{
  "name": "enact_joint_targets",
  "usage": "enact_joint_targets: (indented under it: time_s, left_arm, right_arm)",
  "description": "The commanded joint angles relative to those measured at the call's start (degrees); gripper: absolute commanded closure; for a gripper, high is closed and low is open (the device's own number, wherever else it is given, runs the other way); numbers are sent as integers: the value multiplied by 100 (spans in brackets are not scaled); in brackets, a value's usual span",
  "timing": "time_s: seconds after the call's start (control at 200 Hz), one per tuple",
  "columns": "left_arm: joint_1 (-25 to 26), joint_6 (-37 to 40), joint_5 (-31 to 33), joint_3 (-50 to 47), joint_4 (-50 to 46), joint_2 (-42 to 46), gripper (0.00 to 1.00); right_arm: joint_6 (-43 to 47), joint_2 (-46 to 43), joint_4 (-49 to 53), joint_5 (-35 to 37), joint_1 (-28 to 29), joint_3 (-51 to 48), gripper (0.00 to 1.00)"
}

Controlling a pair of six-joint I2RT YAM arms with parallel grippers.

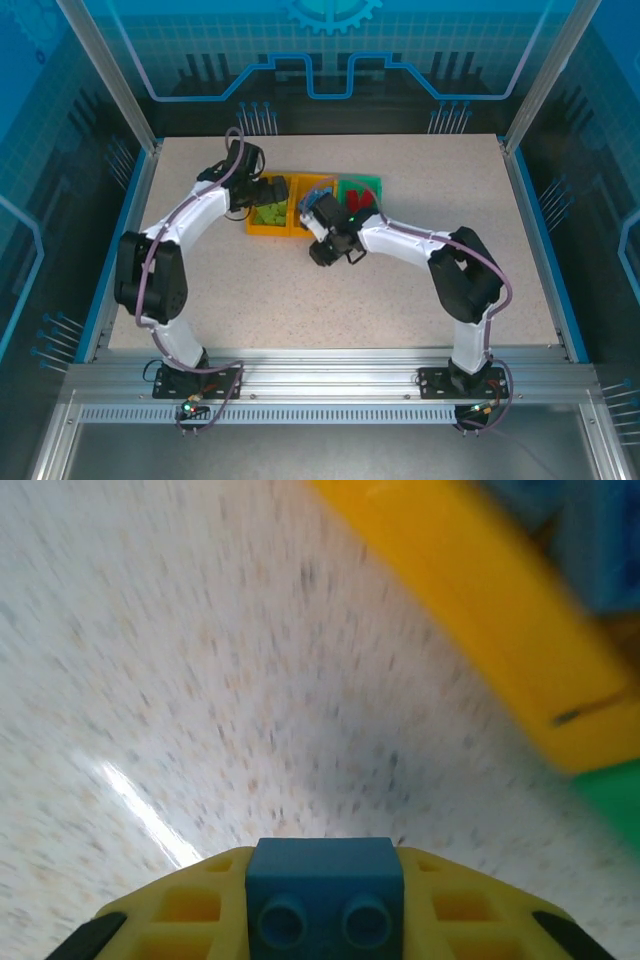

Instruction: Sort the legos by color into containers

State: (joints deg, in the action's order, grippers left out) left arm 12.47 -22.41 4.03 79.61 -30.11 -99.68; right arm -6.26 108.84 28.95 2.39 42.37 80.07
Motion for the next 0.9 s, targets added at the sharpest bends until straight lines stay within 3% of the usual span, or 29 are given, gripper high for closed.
enact_joint_targets:
  time_s: [0.0,0.235,0.435,0.645,0.74,0.895]
  left_arm:
    - [-34,-80,11,-524,232,433,1]
    - [-38,-128,159,-1797,830,1173,1]
    - [-37,-159,141,-2414,1089,1616,1]
    - [-41,-142,295,-2700,1115,1841,1]
    - [-36,-106,373,-2772,1104,1920,1]
    - [-37,6,641,-2897,1099,2088,1]
  right_arm:
    - [-397,-134,18,-622,-428,631,79]
    - [-1246,833,287,-716,-1041,2124,79]
    - [-1479,1976,1052,-557,-1118,3795,74]
    - [-1682,2384,1365,-466,-1134,4573,44]
    - [-1677,2113,1239,-495,-1126,4322,26]
    - [-1597,1115,902,-149,-1107,3259,13]
